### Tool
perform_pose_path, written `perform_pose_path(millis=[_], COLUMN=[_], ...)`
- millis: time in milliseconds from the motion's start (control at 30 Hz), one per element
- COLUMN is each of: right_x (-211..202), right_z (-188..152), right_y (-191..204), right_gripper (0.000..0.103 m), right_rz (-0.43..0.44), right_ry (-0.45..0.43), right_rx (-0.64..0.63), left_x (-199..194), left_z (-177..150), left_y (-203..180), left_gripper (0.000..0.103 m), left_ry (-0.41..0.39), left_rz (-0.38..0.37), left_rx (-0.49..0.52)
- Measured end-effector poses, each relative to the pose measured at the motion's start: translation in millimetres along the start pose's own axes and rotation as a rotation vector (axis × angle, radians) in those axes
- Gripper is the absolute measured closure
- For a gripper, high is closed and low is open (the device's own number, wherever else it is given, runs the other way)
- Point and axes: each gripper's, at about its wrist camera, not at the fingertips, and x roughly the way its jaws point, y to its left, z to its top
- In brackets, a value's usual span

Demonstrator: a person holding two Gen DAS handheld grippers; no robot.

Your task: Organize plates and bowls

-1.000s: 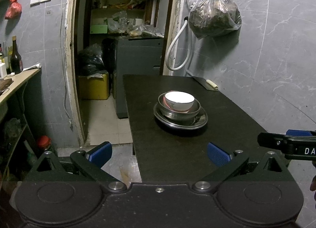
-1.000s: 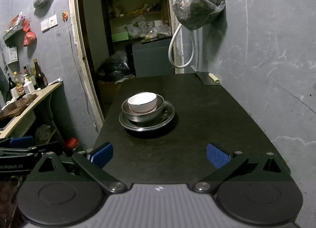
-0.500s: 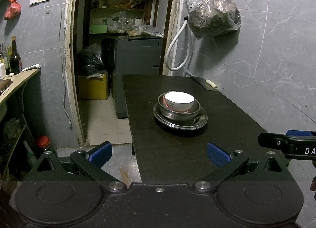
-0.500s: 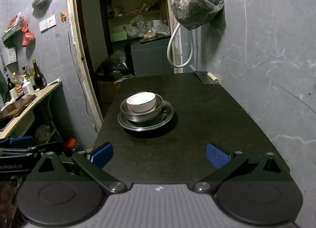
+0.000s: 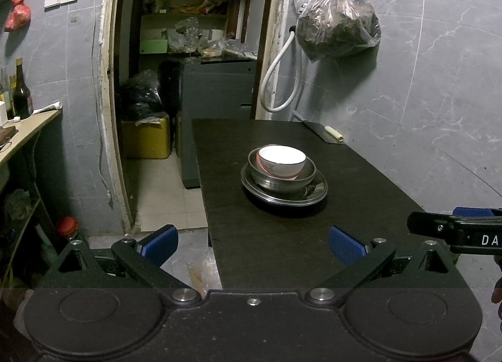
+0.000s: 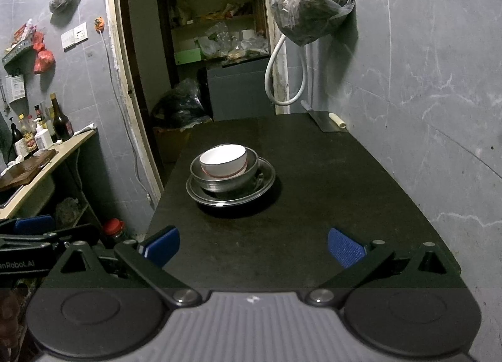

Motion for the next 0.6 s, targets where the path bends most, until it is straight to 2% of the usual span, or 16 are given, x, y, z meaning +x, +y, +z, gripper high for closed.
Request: perform_pose_path(millis=[600], right_x=[1.4], right_z=[-3.0], right_y=[-1.2], right_gripper=[0.000], right_rz=[0.001], right_ry=[0.006], right_rx=[-0.001], left_x=[1.3], left_z=[-0.1], left_y=[-0.4], left_gripper=[0.001], left_ry=[0.005], left_rz=[0.000], left_rx=[-0.004])
